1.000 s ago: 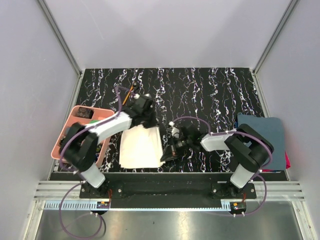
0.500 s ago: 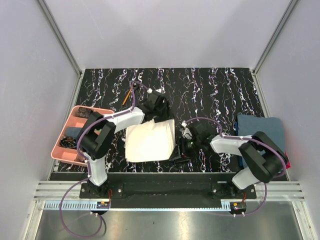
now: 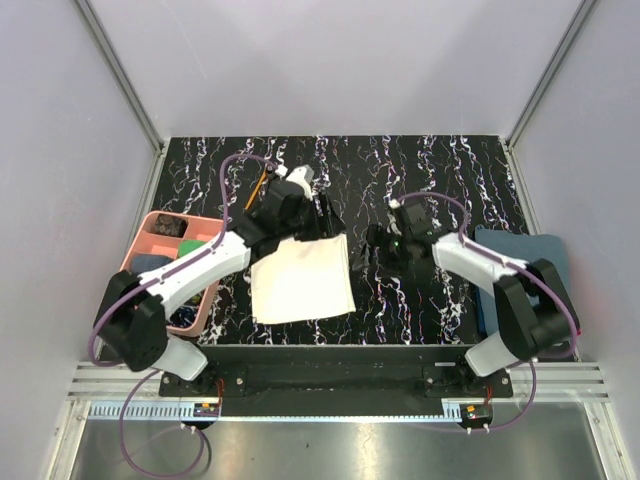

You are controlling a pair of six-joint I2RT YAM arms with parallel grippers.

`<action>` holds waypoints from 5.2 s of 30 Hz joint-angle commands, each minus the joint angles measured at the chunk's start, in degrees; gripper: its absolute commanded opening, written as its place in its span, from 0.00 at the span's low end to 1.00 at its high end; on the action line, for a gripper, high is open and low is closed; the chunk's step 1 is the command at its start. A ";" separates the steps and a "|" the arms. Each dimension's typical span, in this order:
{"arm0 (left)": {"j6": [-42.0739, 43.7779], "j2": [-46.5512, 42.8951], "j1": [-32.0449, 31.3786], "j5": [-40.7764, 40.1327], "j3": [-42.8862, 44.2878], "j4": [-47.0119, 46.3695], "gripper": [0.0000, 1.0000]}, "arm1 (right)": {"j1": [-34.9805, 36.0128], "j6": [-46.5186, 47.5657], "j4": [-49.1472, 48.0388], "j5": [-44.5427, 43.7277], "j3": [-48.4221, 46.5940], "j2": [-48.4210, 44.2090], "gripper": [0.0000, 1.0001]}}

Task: Fold the napkin into a case and place the utensils inside
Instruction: Turn over the upper triangle folded napkin at the center of the board.

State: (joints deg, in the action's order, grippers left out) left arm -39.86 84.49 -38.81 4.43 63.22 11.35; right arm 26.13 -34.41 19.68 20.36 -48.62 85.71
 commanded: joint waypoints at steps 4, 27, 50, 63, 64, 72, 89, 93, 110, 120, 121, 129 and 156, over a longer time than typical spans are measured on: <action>-1.36 0.50 -11.10 -2.31 -5.57 -0.72 0.59 | -1.26 3.74 1.24 1.35 -12.64 9.46 0.58; -11.82 11.84 -23.33 -20.16 0.06 10.53 0.59 | -5.21 3.48 -6.50 13.21 -26.17 29.50 0.12; -16.39 1.72 -17.53 -13.13 -7.68 3.24 0.53 | -5.83 3.57 -8.43 12.95 -29.24 34.52 0.00; -13.85 14.03 -21.13 -16.72 1.81 13.06 0.48 | -6.00 3.74 -8.43 12.86 -29.43 37.42 0.00; -13.76 14.47 -21.57 -17.25 2.34 13.60 0.48 | -6.00 3.83 -8.52 12.86 -29.43 37.34 0.00; -13.14 18.08 -23.59 -20.33 6.56 19.14 0.48 | -6.00 4.27 -8.52 12.95 -29.60 37.51 0.00; -11.83 21.50 -24.04 -21.21 8.05 19.49 0.44 | -6.00 4.00 -9.22 14.01 -30.04 38.48 0.00; -11.12 21.16 -24.30 -21.56 8.06 19.49 0.33 | -5.92 3.91 -9.40 13.83 -29.78 38.39 0.00; -11.21 16.32 -26.05 -17.26 4.72 19.76 0.00 | -6.00 2.51 -9.31 11.90 -31.27 39.18 0.00; -10.24 18.52 -26.58 -15.50 5.95 19.32 0.00 | -6.09 2.51 -9.05 11.63 -31.27 39.45 0.00; -10.15 18.26 -26.58 -16.11 5.95 19.32 0.00 | -5.92 2.42 -9.05 11.72 -31.18 39.27 0.00; -7.70 10.18 -24.39 -17.43 6.48 19.32 0.50 | -6.18 3.12 -6.51 11.73 -29.25 33.92 0.00; -2.86 -21.65 8.21 0.49 -17.16 2.10 0.58 | 2.70 6.29 -1.75 8.74 -12.99 18.35 0.63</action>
State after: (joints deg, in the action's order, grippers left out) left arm -43.97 65.12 -32.27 0.51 47.64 17.76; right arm 28.88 -27.51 19.31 30.96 -62.26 103.57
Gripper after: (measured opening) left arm 0.581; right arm 0.662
